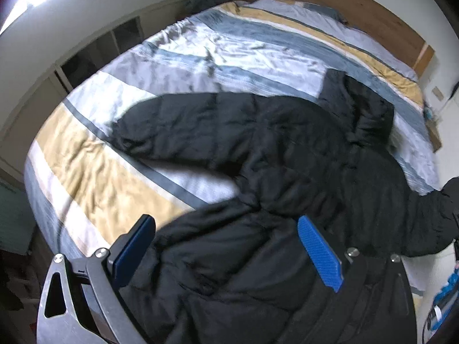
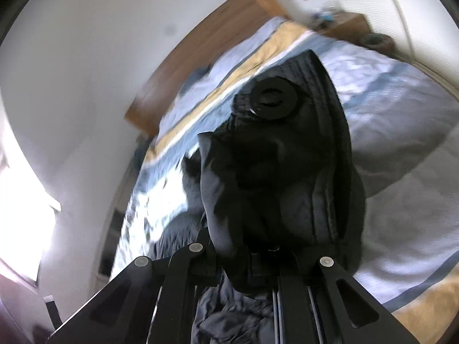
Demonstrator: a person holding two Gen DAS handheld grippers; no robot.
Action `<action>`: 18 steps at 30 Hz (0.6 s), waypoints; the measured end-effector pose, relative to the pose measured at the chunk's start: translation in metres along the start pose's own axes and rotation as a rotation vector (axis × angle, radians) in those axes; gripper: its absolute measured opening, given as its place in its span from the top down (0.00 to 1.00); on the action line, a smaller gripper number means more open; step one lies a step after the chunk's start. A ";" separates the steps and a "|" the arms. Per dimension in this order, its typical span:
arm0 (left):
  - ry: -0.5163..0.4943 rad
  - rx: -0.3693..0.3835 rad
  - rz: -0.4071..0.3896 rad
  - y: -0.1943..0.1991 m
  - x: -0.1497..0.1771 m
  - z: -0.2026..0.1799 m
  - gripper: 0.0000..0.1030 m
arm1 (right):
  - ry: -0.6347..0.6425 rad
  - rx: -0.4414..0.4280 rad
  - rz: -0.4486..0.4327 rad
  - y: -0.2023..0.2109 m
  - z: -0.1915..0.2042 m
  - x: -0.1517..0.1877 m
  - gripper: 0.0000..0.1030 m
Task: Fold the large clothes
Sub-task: 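Carry the held sleeve across the coat body toward the left tool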
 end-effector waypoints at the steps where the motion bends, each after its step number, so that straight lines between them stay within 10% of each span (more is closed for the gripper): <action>1: -0.003 -0.007 -0.006 -0.001 -0.005 0.005 0.03 | 0.039 0.014 0.031 -0.014 0.015 0.009 0.88; 18: -0.011 0.002 0.003 -0.032 -0.030 0.103 0.03 | 0.164 0.233 0.351 -0.164 0.070 0.152 0.77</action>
Point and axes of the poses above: each gripper's, at about its wrist camera, not at the fingertips, and y roughly against the way its jaws point, z to its left, x to its underside, the point moved 9 cm from there along -y, roughly the way its jaws point, and after that the axes turned 9 degrees about z, right-handed, at the moved point
